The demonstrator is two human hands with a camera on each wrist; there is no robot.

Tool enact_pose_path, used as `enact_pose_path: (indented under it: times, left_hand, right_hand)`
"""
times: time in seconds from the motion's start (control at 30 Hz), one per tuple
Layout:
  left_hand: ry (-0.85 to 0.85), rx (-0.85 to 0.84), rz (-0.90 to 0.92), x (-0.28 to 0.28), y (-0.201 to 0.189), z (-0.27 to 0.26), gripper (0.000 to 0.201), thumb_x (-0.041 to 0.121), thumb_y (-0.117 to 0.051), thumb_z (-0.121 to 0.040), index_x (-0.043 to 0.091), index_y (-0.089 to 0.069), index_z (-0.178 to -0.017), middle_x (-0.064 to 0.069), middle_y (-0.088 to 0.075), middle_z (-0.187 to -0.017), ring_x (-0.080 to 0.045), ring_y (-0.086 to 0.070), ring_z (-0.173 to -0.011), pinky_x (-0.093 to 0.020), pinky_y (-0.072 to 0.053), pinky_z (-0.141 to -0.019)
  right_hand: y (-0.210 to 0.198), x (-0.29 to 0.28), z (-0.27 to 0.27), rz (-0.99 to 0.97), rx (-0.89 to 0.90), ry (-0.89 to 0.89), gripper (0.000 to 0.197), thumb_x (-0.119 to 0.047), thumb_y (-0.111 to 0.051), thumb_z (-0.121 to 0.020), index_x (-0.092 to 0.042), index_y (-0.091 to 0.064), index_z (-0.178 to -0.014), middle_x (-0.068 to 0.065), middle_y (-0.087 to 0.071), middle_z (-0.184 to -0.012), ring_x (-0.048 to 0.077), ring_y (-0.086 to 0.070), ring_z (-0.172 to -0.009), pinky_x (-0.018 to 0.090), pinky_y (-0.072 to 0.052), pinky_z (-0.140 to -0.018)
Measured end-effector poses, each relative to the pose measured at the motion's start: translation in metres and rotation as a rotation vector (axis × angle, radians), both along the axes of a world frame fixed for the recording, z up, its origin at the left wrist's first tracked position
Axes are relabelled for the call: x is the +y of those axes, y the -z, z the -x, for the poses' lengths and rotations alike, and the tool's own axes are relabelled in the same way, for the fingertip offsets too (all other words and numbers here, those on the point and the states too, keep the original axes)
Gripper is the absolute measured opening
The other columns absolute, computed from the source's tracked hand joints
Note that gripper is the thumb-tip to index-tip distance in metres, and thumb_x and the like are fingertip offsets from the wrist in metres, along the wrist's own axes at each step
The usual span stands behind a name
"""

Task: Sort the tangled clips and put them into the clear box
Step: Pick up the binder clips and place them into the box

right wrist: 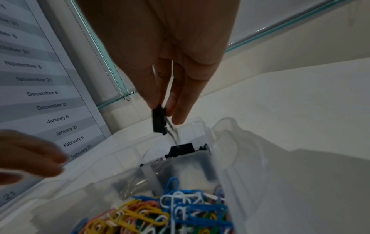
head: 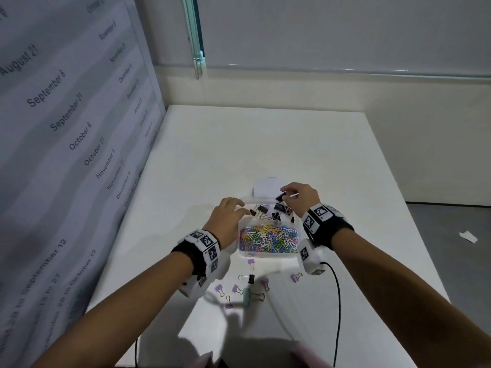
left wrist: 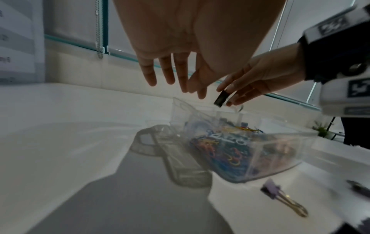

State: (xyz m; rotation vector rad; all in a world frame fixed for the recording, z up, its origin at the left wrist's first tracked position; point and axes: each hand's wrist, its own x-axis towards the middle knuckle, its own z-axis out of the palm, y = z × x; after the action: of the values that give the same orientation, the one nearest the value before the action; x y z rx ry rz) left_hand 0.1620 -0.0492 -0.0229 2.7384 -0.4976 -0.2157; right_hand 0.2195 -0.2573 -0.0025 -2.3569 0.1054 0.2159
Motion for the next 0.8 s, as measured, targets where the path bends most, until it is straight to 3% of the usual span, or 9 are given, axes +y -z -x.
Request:
enact_pose_path:
  times: [0.2, 0.27, 0.3, 0.4, 0.5, 0.57, 0.7, 0.8]
  left_hand:
    - [-0.009, 0.057, 0.136, 0.013, 0.004, 0.036, 0.033, 0.002, -0.044, -0.087, 0.015, -0.059, -0.113, -0.007, -0.053, -0.11, -0.024, -0.047, -0.105, -0.031, -0.042, -0.089]
    - [0.032, 0.156, 0.126, 0.015, 0.005, 0.049, 0.025, 0.012, -0.047, -0.09, 0.016, -0.057, -0.111, -0.003, -0.052, -0.103, -0.02, -0.049, -0.099, -0.025, -0.039, -0.085]
    - [0.045, 0.204, 0.109, 0.014, 0.005, 0.056, 0.024, 0.018, -0.049, -0.089, 0.018, -0.055, -0.113, 0.0, -0.051, -0.1, -0.018, -0.049, -0.096, -0.023, -0.038, -0.081]
    - [-0.005, 0.319, 0.122, 0.012, 0.0, 0.072, 0.045, 0.032, -0.057, -0.086, 0.022, -0.041, -0.127, 0.008, -0.042, -0.102, -0.011, -0.044, -0.091, -0.024, -0.039, -0.081]
    - [-0.093, 0.389, 0.183, 0.011, -0.002, 0.084, 0.07, 0.04, -0.062, -0.082, 0.026, -0.023, -0.138, 0.005, -0.042, -0.116, -0.01, -0.044, -0.099, -0.028, -0.041, -0.09]
    - [-0.112, 0.392, 0.199, 0.013, 0.001, 0.089, 0.066, 0.04, -0.063, -0.081, 0.023, -0.026, -0.133, 0.003, -0.044, -0.117, -0.014, -0.047, -0.102, -0.027, -0.041, -0.086]
    - [-0.078, 0.347, 0.135, 0.017, 0.011, 0.096, 0.046, 0.041, -0.065, -0.078, 0.02, -0.036, -0.108, 0.005, -0.043, -0.103, -0.016, -0.045, -0.09, -0.028, -0.041, -0.077]
    - [-0.028, 0.375, 0.033, 0.017, 0.019, 0.105, 0.057, 0.05, -0.066, -0.072, 0.021, -0.037, -0.111, 0.004, -0.043, -0.111, -0.018, -0.044, -0.1, -0.034, -0.045, -0.085]
  right_hand:
    - [0.003, -0.01, 0.006, 0.01, 0.006, 0.007, 0.035, 0.006, -0.043, -0.079, -0.012, -0.07, -0.092, 0.011, -0.071, -0.101, 0.015, -0.056, -0.078, 0.023, -0.049, -0.076]
    - [0.003, -0.013, 0.012, 0.067, 0.026, -0.051, 0.031, 0.004, -0.045, -0.081, -0.011, -0.07, -0.092, 0.01, -0.071, -0.102, 0.016, -0.056, -0.072, 0.02, -0.048, -0.065]
    - [0.004, -0.012, 0.015, 0.111, 0.049, -0.092, 0.029, 0.001, -0.046, -0.083, -0.012, -0.07, -0.093, 0.009, -0.071, -0.103, 0.017, -0.059, -0.073, 0.021, -0.048, -0.065]
    - [0.011, -0.005, 0.026, 0.335, 0.156, -0.292, 0.031, -0.007, -0.042, -0.091, -0.02, -0.065, -0.108, 0.007, -0.064, -0.116, 0.025, -0.059, -0.102, 0.034, -0.05, -0.09]
    - [0.016, 0.003, 0.037, 0.449, 0.187, -0.403, 0.046, -0.007, -0.037, -0.089, -0.034, -0.051, -0.123, 0.009, -0.051, -0.127, 0.029, -0.049, -0.111, 0.038, -0.046, -0.094]
    - [0.015, 0.007, 0.042, 0.498, 0.171, -0.475, 0.055, -0.004, -0.036, -0.086, -0.04, -0.044, -0.127, 0.004, -0.051, -0.131, 0.025, -0.042, -0.118, 0.039, -0.038, -0.095]
    - [0.009, 0.002, 0.053, 0.401, 0.134, -0.423, 0.055, 0.001, -0.036, -0.085, -0.033, -0.05, -0.125, 0.009, -0.054, -0.125, 0.026, -0.04, -0.121, 0.041, -0.034, -0.099]
    - [0.007, -0.006, 0.062, 0.31, 0.007, -0.357, 0.041, 0.002, -0.041, -0.083, -0.02, -0.059, -0.112, 0.011, -0.061, -0.116, 0.03, -0.046, -0.112, 0.043, -0.041, -0.094]
